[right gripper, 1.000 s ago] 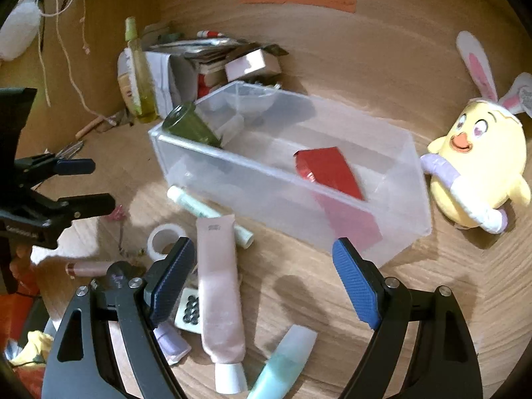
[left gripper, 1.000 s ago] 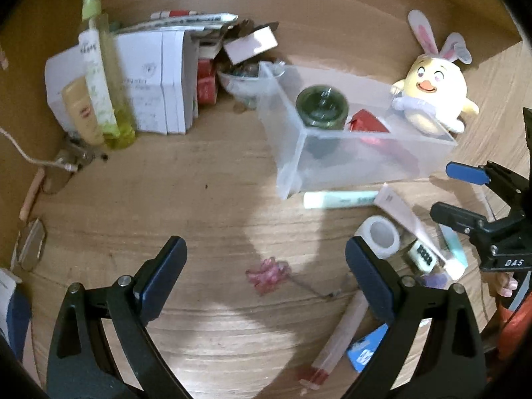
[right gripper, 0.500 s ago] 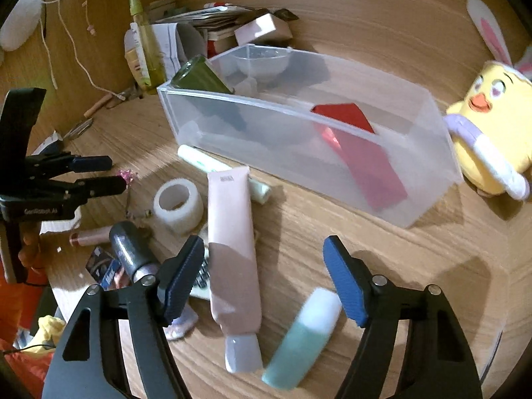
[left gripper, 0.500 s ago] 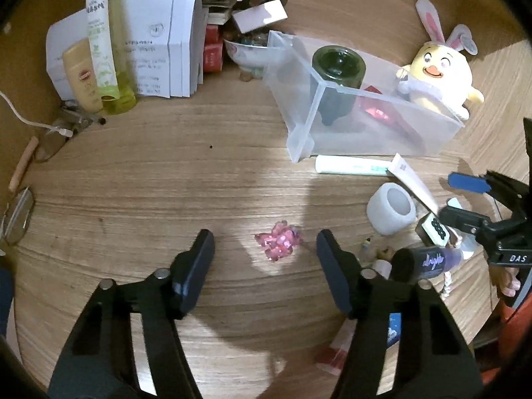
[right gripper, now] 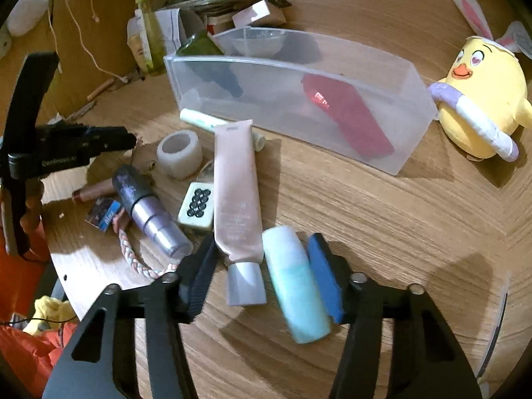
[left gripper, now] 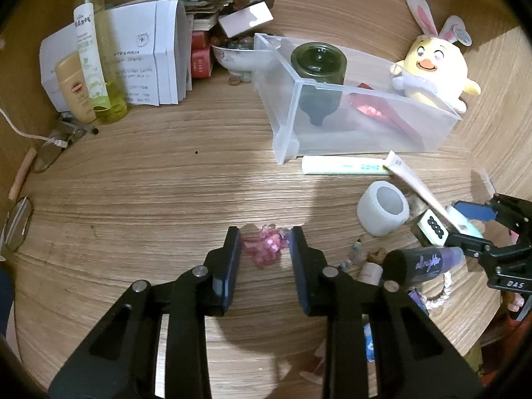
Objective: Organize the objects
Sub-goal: 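Grasp the pink tube with the right tool while the left tool grasps the pink keychain, then carry the pink tube and keychain into the clear box and release both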
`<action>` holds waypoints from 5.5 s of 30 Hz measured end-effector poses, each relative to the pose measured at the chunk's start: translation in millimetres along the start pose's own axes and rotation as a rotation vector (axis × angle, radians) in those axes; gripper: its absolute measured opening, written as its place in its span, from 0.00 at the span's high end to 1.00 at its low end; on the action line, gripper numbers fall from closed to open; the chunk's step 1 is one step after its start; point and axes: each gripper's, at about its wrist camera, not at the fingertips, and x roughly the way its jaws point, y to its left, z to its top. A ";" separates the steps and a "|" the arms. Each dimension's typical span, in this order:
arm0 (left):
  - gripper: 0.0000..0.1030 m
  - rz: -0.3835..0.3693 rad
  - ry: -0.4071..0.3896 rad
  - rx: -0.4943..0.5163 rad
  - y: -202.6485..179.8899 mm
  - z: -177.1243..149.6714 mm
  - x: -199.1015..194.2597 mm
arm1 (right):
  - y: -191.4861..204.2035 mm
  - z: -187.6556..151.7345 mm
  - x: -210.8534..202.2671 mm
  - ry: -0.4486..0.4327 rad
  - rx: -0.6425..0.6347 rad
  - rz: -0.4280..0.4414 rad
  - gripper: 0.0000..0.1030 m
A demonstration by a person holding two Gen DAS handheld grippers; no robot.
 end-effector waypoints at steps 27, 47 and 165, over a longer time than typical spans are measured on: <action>0.71 -0.032 -0.078 -0.044 2.2 6.6 -23.9 | 4.1 15.3 10.7 0.002 -0.065 -0.018 0.71; 0.71 -0.072 -0.184 -0.024 -17.2 20.6 -55.3 | -4.2 35.0 -5.5 -0.073 -0.034 -0.008 0.95; 0.44 -0.079 -0.238 0.055 -65.4 118.3 -35.1 | -65.2 137.6 -6.6 -0.198 0.072 0.009 0.83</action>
